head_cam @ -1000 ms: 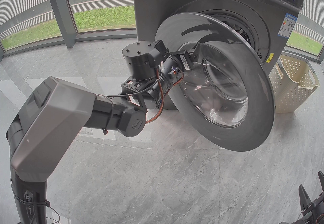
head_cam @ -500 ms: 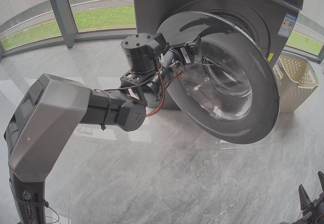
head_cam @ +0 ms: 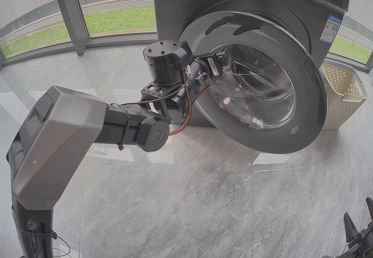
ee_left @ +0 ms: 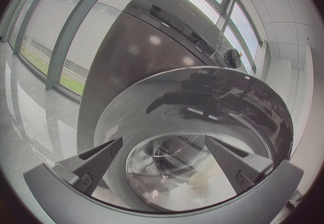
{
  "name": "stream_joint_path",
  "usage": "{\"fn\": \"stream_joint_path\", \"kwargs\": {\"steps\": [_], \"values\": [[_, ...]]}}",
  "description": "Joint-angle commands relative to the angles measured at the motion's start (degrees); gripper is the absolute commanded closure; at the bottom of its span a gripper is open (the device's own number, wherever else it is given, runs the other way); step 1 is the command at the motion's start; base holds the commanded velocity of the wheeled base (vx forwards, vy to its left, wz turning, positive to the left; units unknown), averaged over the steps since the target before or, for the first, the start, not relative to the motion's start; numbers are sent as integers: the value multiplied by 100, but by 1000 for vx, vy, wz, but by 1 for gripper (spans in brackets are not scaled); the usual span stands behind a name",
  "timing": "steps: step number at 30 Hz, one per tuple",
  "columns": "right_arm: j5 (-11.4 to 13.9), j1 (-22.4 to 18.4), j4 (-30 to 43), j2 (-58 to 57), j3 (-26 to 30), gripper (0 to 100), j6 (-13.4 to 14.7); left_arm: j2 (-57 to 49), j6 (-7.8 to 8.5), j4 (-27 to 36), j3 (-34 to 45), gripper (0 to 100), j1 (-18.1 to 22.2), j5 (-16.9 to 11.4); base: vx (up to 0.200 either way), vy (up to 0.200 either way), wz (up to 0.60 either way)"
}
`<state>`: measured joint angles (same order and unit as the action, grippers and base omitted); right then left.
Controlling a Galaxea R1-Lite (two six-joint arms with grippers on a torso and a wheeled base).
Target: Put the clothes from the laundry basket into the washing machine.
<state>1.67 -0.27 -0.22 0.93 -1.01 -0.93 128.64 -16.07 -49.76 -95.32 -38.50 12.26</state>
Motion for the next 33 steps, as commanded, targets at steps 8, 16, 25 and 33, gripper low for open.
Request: {"fn": "stream_joint_path", "kwargs": {"steps": [8,16,25,33], "values": [[0,0,-4,-66,101,0,-4,-3169,183,-42,4522,0,-501,-260,0,0,0],[0,0,-4,-66,101,0,-4,-5744,842,-60,7554,0,-562,-804,0,0,0],[0,0,-4,-66,101,0,-4,-7845,912,256,9242,0,501,-831,0,0,0],[0,0,-4,-66,101,0,-4,-9954,1000,1874,9532,0,2030,-1042,0,0,0]]}}
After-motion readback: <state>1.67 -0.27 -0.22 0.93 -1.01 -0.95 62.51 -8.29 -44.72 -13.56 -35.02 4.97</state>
